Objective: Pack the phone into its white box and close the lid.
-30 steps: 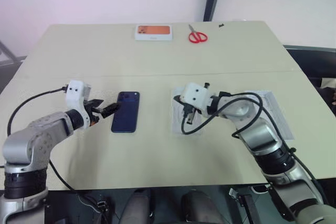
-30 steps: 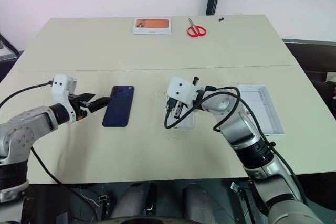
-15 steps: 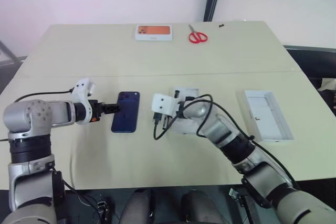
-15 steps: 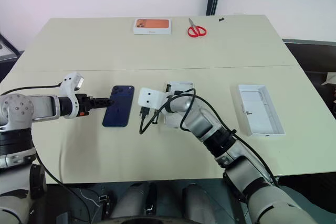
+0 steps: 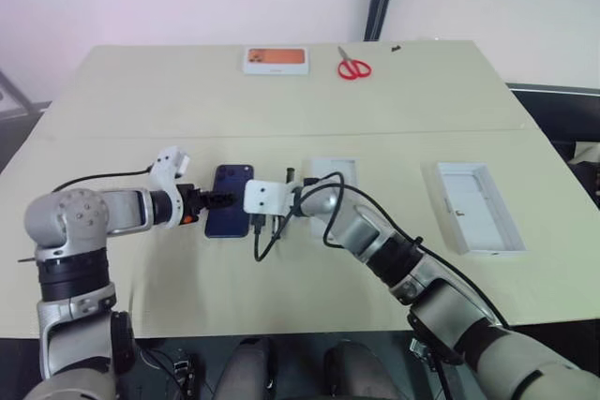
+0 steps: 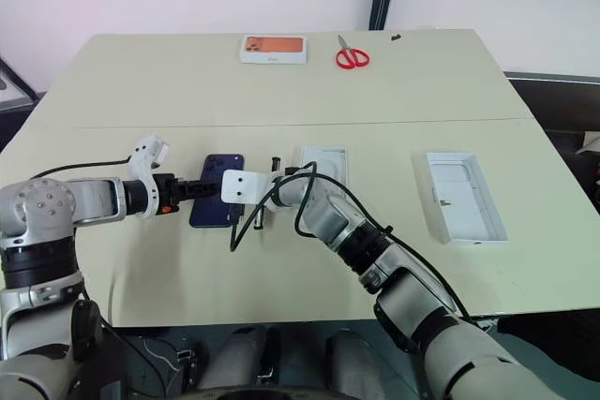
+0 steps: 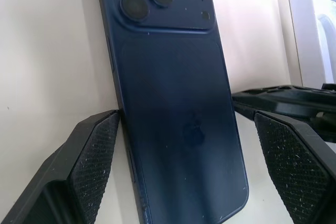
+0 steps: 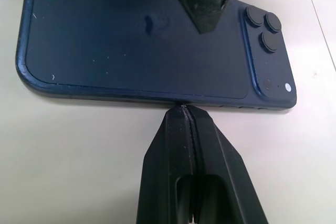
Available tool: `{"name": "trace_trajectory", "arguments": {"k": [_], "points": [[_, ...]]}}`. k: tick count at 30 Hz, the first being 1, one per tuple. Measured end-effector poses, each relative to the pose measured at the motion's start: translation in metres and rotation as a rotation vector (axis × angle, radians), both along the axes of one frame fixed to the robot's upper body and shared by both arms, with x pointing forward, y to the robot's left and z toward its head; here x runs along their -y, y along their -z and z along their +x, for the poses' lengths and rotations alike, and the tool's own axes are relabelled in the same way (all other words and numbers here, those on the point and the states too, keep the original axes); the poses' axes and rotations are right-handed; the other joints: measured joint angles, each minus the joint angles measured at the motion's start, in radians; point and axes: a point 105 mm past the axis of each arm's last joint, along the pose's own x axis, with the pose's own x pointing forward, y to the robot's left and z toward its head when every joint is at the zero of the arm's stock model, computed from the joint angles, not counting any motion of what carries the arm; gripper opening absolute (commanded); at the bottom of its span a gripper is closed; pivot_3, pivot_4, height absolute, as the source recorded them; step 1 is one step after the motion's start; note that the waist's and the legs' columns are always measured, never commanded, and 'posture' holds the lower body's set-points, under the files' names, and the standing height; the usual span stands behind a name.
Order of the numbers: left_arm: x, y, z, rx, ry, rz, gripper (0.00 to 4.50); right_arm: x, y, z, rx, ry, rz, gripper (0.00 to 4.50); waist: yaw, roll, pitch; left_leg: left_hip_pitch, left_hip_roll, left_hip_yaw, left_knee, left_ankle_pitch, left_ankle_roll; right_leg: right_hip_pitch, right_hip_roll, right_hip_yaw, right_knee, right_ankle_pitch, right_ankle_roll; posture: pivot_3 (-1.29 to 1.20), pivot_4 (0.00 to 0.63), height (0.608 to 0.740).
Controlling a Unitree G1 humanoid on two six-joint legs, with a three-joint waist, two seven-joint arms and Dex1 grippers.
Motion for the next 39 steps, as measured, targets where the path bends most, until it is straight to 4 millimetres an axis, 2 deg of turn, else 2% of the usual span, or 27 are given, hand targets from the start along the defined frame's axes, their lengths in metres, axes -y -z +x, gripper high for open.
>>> {"name": "trace_trajectory", "arguments": {"k": [4,10,17,28,31,35,37,39], "points": [[0.004,0.000,-0.002,0.003,-0.001,-0.034,4.29,0.000,0.001,0.001,0.006,-0.003,-0.005,0.00,0.001,0.001,-0.002,0.001,0.000,0.000,0.000,0.000,0.000,0.001,0.000,0.000,0.000,0.000,0.000,0.00,0.150,0.740],[0.025,0.001,-0.004,-0.011,0.040,-0.152,4.29,-0.004,0.001,0.000,0.017,-0.013,-0.004,0.00,0.004,0.001,-0.002,0.000,0.000,0.000,0.000,0.000,0.000,0.001,0.000,0.000,0.000,0.000,0.000,0.00,0.150,0.740],[0.019,0.000,0.000,-0.037,-0.010,-0.181,4.29,-0.002,0.003,-0.003,0.021,-0.023,-0.005,0.00,0.002,0.001,-0.002,0.000,0.000,0.000,0.000,0.000,0.000,0.001,0.000,0.000,0.000,0.000,0.000,0.00,0.150,0.740],[-0.003,-0.003,0.006,-0.028,-0.135,-0.192,4.29,0.004,0.004,-0.007,0.022,-0.019,-0.005,0.00,-0.004,0.001,-0.002,0.000,0.000,0.000,-0.001,0.001,-0.001,0.001,0.000,0.000,0.000,0.000,0.000,0.00,0.150,0.740],[-0.004,-0.001,0.007,-0.032,-0.149,-0.191,3.39,0.006,0.003,-0.007,0.030,-0.018,-0.011,0.00,-0.004,0.001,-0.002,0.000,0.000,0.000,-0.001,0.001,-0.001,0.001,0.000,0.000,0.000,0.000,0.000,0.00,0.150,0.740],[-0.010,0.005,0.005,-0.052,-0.184,-0.184,1.38,0.013,0.000,-0.007,0.032,-0.007,-0.017,0.00,-0.003,0.001,-0.002,-0.002,0.000,0.000,-0.001,0.001,-0.001,0.000,0.000,0.000,0.000,0.000,0.000,0.00,0.150,0.740],[-0.007,0.000,0.004,-0.031,-0.165,-0.234,0.45,0.020,-0.003,-0.007,0.025,0.010,-0.013,0.00,0.001,-0.001,-0.002,-0.002,0.000,-0.001,0.000,0.001,-0.001,-0.001,0.000,0.000,0.000,0.000,0.000,0.00,0.150,0.740],[-0.001,-0.009,0.006,0.000,-0.139,-0.263,0.45,0.025,-0.011,-0.006,0.032,0.023,-0.001,0.00,-0.001,-0.001,-0.002,-0.002,0.000,-0.001,0.000,0.001,-0.001,0.001,0.000,0.000,0.000,0.000,0.000,0.00,0.150,0.740]]}}
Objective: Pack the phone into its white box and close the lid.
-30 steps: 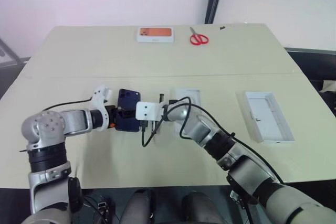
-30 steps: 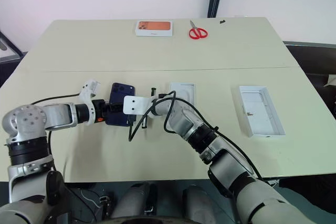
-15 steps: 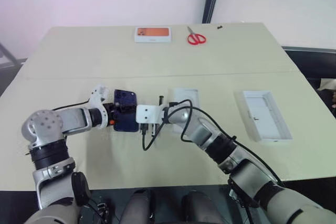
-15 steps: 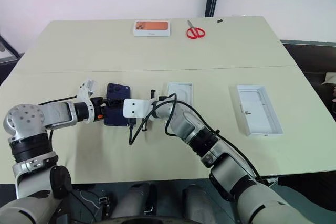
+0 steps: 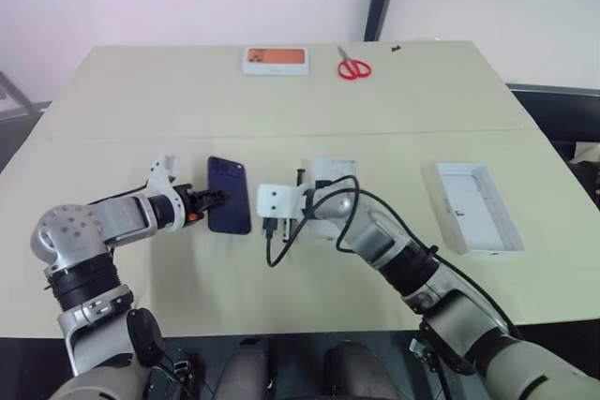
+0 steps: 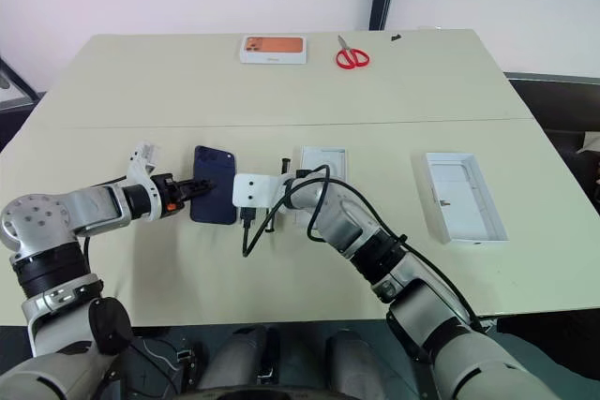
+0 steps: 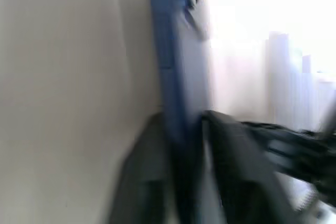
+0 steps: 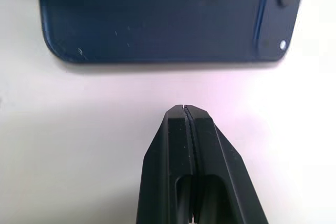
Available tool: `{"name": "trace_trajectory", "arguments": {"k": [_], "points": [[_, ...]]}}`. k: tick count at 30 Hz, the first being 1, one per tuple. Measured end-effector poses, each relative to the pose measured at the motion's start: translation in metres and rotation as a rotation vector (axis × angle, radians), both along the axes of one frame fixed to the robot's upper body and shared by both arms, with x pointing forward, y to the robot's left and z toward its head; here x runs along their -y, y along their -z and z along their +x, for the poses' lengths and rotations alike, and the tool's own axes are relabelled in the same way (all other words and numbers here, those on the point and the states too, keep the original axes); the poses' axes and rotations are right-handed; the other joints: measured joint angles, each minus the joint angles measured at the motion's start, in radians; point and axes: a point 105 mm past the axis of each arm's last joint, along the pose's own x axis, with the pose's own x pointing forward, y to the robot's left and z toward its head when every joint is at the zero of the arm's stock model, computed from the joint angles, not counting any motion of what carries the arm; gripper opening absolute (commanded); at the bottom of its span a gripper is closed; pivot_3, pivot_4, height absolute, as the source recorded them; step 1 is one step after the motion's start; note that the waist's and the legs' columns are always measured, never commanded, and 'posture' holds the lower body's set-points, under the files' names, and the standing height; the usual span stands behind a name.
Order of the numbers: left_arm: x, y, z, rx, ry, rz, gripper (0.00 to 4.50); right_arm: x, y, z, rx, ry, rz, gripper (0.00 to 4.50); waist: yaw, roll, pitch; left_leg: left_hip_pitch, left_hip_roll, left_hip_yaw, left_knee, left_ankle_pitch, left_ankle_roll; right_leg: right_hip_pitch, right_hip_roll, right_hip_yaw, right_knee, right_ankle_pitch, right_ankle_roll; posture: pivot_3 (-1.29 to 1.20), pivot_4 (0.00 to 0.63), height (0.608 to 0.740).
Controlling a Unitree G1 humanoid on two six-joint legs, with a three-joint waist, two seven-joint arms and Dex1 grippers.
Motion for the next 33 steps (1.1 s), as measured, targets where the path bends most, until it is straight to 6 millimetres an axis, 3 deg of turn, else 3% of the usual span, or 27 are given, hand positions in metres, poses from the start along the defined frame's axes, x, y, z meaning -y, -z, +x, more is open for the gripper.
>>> {"name": "trace_trajectory", "arguments": {"k": [7,9,13,18,20,25,30,33], "points": [[-0.004,0.002,0.001,-0.015,-0.031,-0.039,0.45,0.018,-0.021,-0.003,0.009,0.028,0.041,0.00,-0.002,-0.001,0.001,0.000,0.000,0.000,-0.002,0.000,-0.001,-0.001,0.000,0.000,0.000,0.000,0.000,0.00,0.150,0.740],[-0.004,0.003,0.001,-0.019,-0.041,-0.060,0.00,0.024,-0.026,-0.006,-0.001,0.038,0.063,0.00,-0.001,-0.001,0.001,0.000,0.000,0.000,-0.002,0.000,-0.001,-0.001,0.000,0.000,0.000,0.000,0.000,0.00,0.150,0.740],[-0.003,0.004,0.001,-0.029,-0.054,-0.105,0.00,0.034,-0.037,-0.012,-0.011,0.043,0.089,0.00,0.001,-0.002,0.002,-0.001,0.000,0.000,-0.002,0.000,-0.001,0.000,0.000,0.000,0.000,0.000,0.000,0.00,0.150,0.740],[0.012,-0.009,0.005,0.012,-0.025,-0.203,0.00,0.063,-0.053,-0.028,-0.043,0.022,0.108,0.00,0.011,-0.007,0.004,-0.002,0.000,0.000,0.000,0.000,0.000,0.000,0.000,0.000,-0.001,0.000,0.000,0.00,0.150,0.740],[0.026,-0.019,0.010,0.039,0.010,-0.237,0.00,0.078,-0.059,-0.037,-0.064,0.016,0.117,0.00,0.014,-0.007,0.004,-0.002,0.000,0.000,0.000,0.000,0.000,0.001,0.000,0.000,-0.002,0.000,0.000,0.00,0.150,0.740],[0.086,-0.047,0.021,0.065,0.155,-0.380,0.00,0.124,-0.069,-0.039,-0.108,0.110,0.130,0.00,0.026,-0.008,0.005,-0.002,0.000,0.000,0.000,0.000,0.000,0.002,0.000,0.000,-0.003,0.000,0.000,0.00,0.150,0.740],[0.147,-0.037,0.026,-0.076,0.247,-0.402,0.00,0.167,-0.073,-0.037,-0.116,0.250,0.129,0.00,0.028,-0.009,0.005,-0.002,0.000,0.000,0.000,0.000,0.000,0.002,0.000,0.000,-0.004,0.000,0.000,0.00,0.150,0.740],[0.167,-0.026,0.020,-0.145,0.292,-0.375,0.00,0.184,-0.070,-0.039,-0.124,0.310,0.115,0.00,0.025,-0.009,0.005,-0.002,0.000,0.000,-0.001,0.000,0.000,0.002,0.000,0.000,-0.003,0.000,0.000,0.00,0.150,0.740]]}}
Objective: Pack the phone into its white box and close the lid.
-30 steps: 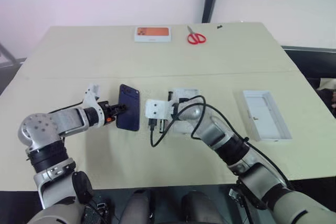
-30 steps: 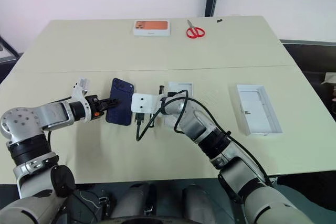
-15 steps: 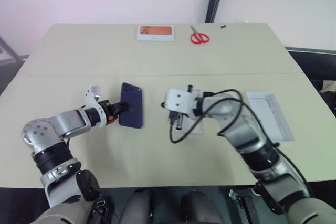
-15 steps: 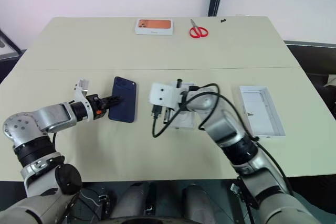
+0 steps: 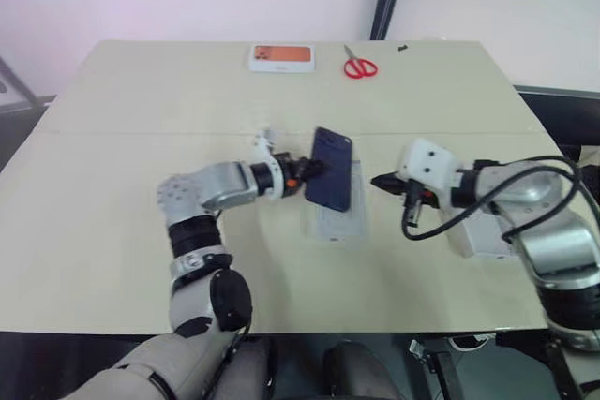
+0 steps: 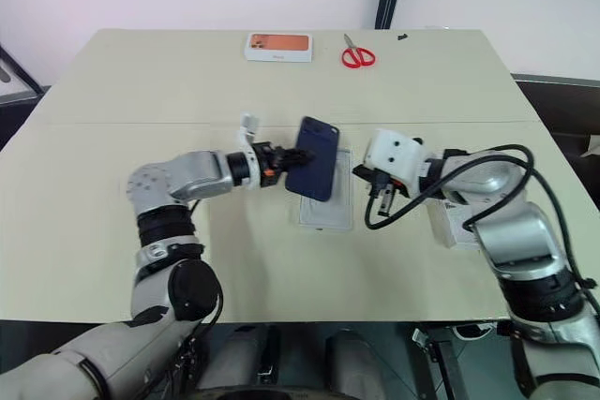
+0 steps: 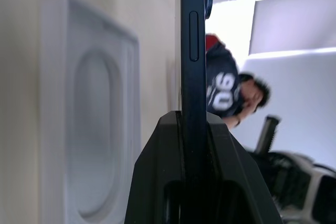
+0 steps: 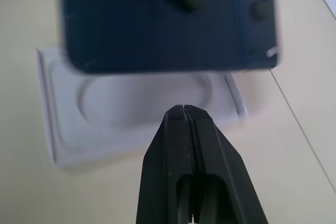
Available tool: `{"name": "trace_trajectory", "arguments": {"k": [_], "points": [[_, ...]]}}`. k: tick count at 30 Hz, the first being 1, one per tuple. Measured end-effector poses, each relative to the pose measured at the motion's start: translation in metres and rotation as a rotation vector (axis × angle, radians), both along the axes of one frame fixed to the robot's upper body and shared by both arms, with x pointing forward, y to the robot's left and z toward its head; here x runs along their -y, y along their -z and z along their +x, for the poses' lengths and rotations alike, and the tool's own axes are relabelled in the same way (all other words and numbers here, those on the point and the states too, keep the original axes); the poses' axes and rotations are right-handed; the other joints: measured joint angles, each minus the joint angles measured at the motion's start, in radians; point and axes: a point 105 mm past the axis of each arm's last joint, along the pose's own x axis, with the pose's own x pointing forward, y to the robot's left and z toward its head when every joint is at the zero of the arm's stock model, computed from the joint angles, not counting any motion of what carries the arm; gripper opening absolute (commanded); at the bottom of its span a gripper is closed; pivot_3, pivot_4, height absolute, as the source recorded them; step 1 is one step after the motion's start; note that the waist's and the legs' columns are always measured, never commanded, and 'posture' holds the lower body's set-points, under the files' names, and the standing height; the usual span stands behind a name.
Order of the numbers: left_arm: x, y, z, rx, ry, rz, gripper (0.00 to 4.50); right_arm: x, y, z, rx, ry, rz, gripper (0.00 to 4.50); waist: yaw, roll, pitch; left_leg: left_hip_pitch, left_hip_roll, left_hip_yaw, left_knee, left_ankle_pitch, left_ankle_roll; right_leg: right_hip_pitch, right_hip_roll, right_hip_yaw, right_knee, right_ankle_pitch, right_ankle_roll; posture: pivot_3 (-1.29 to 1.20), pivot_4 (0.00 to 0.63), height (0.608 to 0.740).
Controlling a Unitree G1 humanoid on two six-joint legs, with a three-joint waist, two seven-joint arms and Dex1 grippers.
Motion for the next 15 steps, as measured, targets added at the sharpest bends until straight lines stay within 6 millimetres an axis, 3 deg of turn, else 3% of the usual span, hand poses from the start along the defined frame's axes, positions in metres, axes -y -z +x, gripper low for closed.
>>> {"name": "trace_trajectory", "arguments": {"k": [8,15], "points": [[0.007,0.011,-0.001,-0.040,-0.003,0.066,0.00,0.021,0.003,-0.007,-0.015,0.077,-0.015,0.00,0.006,0.000,0.000,0.000,0.000,0.000,0.001,0.000,0.000,0.000,0.000,0.000,0.000,0.000,0.000,0.00,0.150,0.740],[0.007,0.020,-0.001,-0.058,-0.044,0.088,0.00,0.018,0.003,-0.011,-0.028,0.060,0.015,0.00,0.006,0.000,0.000,0.000,0.000,0.000,0.001,0.000,0.000,0.001,0.000,0.000,-0.001,0.000,0.000,0.00,0.150,0.740]]}}
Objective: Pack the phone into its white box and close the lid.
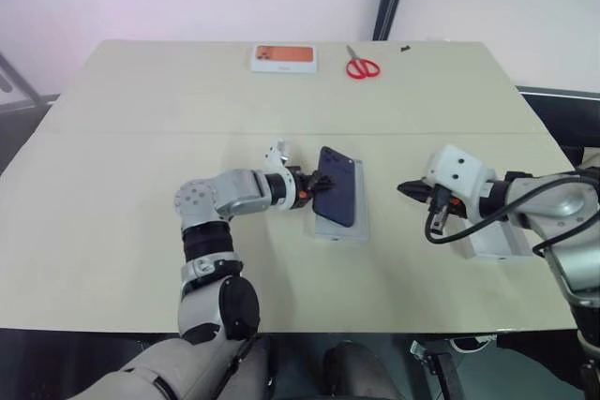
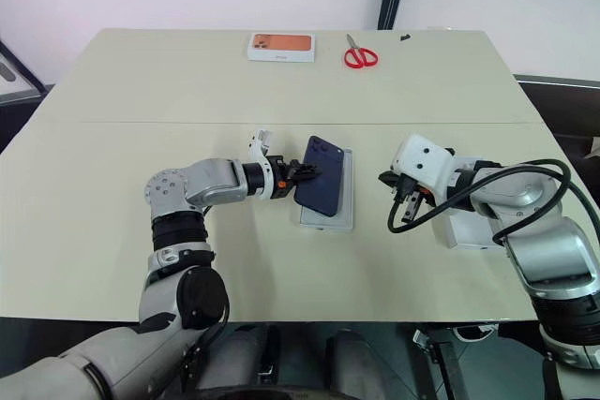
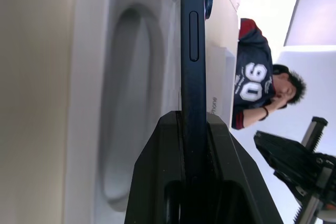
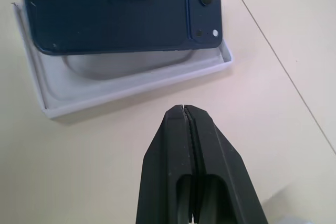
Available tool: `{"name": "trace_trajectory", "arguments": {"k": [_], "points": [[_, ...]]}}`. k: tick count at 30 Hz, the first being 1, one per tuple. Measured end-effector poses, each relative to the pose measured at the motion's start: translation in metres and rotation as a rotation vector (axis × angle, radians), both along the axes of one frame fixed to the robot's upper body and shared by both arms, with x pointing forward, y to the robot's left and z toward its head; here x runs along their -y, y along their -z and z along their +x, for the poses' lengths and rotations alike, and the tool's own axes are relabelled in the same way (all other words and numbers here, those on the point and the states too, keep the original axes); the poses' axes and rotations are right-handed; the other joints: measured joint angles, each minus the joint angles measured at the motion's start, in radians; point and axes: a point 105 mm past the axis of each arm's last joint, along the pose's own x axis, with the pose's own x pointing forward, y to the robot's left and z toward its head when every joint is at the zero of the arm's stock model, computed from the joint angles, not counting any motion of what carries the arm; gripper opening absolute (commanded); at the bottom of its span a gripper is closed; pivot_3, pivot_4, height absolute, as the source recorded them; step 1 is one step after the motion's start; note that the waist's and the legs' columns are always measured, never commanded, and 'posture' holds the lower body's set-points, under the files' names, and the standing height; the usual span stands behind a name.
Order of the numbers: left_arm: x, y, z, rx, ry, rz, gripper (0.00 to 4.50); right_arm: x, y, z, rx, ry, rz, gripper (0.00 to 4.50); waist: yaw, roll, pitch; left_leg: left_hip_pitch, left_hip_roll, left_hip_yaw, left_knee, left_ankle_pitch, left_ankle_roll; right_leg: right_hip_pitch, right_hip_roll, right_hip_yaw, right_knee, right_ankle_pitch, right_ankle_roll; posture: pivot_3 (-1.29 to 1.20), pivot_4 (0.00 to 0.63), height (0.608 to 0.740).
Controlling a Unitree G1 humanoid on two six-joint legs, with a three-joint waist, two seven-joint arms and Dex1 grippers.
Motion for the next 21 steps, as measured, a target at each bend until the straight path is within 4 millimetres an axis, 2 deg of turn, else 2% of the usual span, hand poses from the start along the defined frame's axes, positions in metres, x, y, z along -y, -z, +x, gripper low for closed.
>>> {"name": "trace_trajectory", "arguments": {"k": [5,21], "points": [[-0.001,-0.001,0.003,0.019,-0.030,0.019,0.00,-0.010,0.008,-0.012,-0.073,-0.056,0.056,0.00,0.000,0.000,0.000,0.000,0.000,0.000,0.000,0.000,0.000,0.001,0.000,0.000,0.000,0.000,0.000,0.00,0.150,0.740],[0.013,0.004,0.001,0.047,-0.004,0.067,0.00,-0.008,0.012,-0.012,-0.078,-0.025,0.081,0.00,0.000,0.000,0.000,0.000,0.000,0.000,0.001,0.000,0.000,0.001,0.000,0.000,0.000,0.000,0.000,0.00,0.150,0.740]]}}
